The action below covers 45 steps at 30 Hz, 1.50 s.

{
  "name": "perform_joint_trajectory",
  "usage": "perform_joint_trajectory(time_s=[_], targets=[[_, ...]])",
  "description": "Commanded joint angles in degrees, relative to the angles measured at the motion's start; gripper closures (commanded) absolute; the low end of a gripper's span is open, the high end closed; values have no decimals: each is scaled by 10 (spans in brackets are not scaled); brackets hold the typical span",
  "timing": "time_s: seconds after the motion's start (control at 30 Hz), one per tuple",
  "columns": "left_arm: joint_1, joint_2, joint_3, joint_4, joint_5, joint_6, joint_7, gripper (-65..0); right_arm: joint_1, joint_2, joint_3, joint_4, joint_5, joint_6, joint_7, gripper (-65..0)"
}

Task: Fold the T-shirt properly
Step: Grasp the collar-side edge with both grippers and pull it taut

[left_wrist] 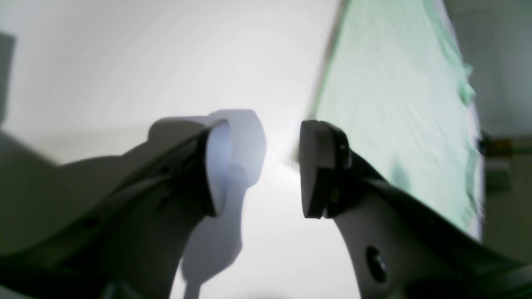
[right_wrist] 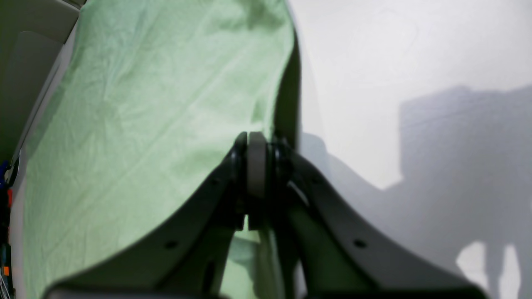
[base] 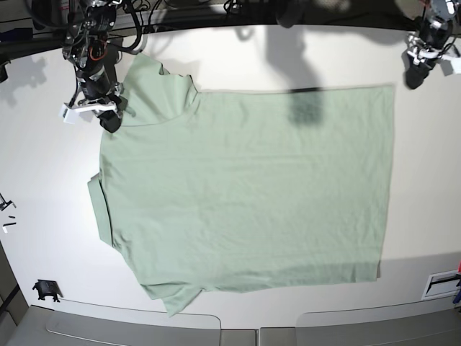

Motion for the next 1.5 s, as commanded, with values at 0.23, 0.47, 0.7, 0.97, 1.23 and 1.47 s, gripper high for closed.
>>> perform_joint_trajectory(time_s=[0.23, 0.47, 0.7, 0.97, 1.23, 1.47], targets=[[-18, -2, 110, 3, 49, 3, 13, -256, 0, 0, -1, 2, -1, 0, -10, 0], [-33, 0, 111, 3, 47, 6, 40, -225, 0, 0, -1, 2, -1, 0, -10, 0], [-33, -2, 111, 3, 75, 5, 34, 0, 0, 3, -1, 2, 0, 0, -14, 0], [-10, -19, 109, 15, 122, 5, 29, 0, -17, 47, 0, 5, 2, 0, -67, 0], [101, -22, 89, 144, 122, -14, 17, 0, -121, 92, 2, 68, 21, 15, -75, 0], [164, -22, 36, 231, 122, -14, 23, 0, -229, 89, 63, 159, 75, 15, -90, 0]])
